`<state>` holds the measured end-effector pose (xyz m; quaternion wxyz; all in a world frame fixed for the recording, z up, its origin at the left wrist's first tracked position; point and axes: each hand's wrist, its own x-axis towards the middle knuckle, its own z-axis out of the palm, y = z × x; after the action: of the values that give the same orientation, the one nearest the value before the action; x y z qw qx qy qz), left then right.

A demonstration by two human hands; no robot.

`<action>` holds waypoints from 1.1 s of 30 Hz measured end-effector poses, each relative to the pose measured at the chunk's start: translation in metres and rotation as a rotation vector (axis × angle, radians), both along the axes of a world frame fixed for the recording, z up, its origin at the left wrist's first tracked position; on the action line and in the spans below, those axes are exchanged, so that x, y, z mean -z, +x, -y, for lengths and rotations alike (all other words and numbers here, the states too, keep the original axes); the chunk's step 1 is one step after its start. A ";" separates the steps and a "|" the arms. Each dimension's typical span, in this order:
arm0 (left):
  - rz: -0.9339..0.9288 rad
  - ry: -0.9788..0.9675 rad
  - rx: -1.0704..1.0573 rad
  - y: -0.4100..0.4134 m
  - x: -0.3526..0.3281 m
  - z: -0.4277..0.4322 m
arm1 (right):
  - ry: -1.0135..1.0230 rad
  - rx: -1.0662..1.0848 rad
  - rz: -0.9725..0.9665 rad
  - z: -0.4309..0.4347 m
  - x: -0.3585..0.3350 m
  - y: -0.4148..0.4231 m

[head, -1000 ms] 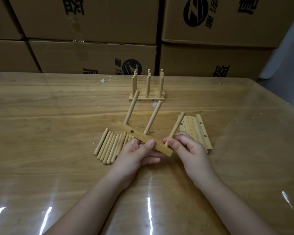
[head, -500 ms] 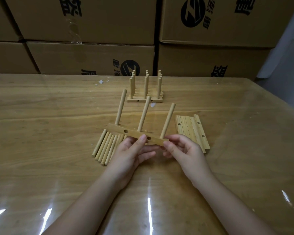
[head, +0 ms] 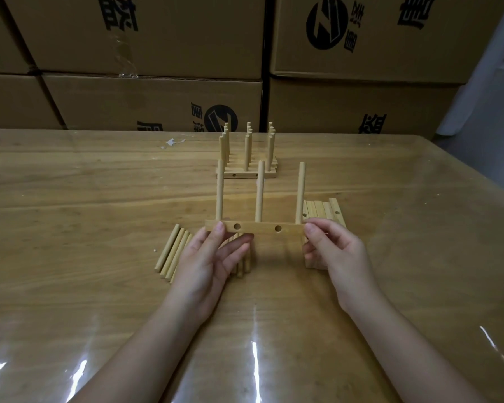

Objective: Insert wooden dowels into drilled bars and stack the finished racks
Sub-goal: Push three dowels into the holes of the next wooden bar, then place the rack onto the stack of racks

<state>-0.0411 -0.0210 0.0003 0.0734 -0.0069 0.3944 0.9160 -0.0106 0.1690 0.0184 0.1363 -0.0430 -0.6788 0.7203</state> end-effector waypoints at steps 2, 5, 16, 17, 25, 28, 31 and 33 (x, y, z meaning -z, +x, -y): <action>-0.004 0.009 -0.004 0.000 0.000 0.001 | -0.018 0.015 0.012 -0.003 -0.001 -0.001; 0.001 0.034 -0.015 -0.001 0.000 0.002 | -0.078 0.023 0.058 -0.007 -0.002 -0.004; -0.017 0.028 0.035 0.000 -0.001 0.003 | 0.119 -0.092 0.153 -0.027 -0.008 0.003; -0.010 0.021 0.036 0.000 -0.001 0.003 | 0.151 -0.100 0.170 -0.029 -0.011 0.003; 0.050 0.023 0.030 0.000 -0.001 0.002 | 0.587 -0.207 0.286 -0.041 -0.032 -0.011; 0.086 0.037 -0.010 0.001 -0.005 0.000 | 0.653 -0.238 0.260 -0.040 -0.037 -0.025; 0.095 0.036 -0.015 0.001 -0.007 0.000 | 0.660 -0.197 0.232 -0.042 -0.038 -0.046; 0.093 0.011 0.024 0.001 -0.007 0.000 | 0.639 -0.131 0.208 -0.042 -0.036 -0.064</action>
<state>-0.0400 -0.0209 0.0069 0.1027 -0.0440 0.3855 0.9159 -0.0747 0.2107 0.0547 0.0263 -0.0279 -0.8817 0.4703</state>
